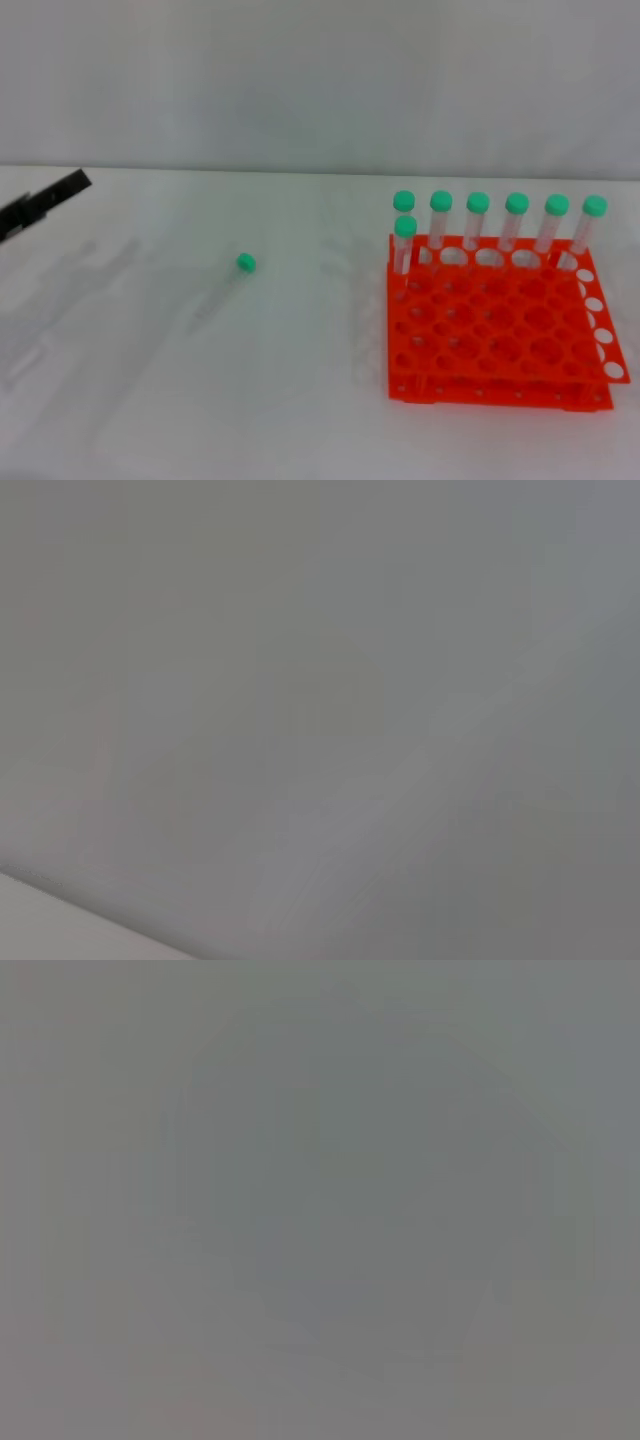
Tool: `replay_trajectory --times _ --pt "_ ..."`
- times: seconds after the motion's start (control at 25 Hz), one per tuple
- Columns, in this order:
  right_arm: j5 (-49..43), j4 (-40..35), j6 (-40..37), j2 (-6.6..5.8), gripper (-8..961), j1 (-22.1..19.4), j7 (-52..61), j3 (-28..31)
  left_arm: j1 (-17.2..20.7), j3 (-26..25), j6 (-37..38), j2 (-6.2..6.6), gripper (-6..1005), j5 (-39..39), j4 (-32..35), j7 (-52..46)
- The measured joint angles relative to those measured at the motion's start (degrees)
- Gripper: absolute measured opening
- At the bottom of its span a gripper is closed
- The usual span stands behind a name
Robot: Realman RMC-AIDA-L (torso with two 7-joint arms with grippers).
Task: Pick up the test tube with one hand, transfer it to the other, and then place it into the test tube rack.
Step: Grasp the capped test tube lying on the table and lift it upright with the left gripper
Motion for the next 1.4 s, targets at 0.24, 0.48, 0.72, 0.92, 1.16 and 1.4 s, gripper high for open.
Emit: replay_trajectory --times 0.24,0.48,0.72,0.92,1.16,1.4 --pt "0.1 0.5 0.4 -0.63 751 0.3 -0.8 2.6 -10.6 2.8 5.4 3.71 802 18.2 -12.5 -17.7" --pt "0.2 0.5 2.4 -0.21 752 1.2 -5.1 4.9 -20.5 2.7 4.9 6.17 799 39.0 -14.4 -27.9" --pt "-0.1 0.5 5.5 0.20 752 2.7 -7.6 7.5 -30.2 2.7 3.6 6.35 795 58.4 -12.8 -33.9" --pt "-0.3 0.4 5.5 -0.11 751 2.9 -7.6 7.4 -35.2 2.6 1.3 4.75 713 69.8 -9.5 -39.1" --pt "-0.3 0.5 5.7 -0.56 751 3.0 -7.7 7.3 -38.0 2.6 -1.5 3.26 591 74.6 -4.1 -40.5" --pt "-0.4 0.7 7.0 -0.65 752 2.7 -7.7 7.4 -39.5 2.6 -5.1 1.66 574 82.9 0.0 -44.0"
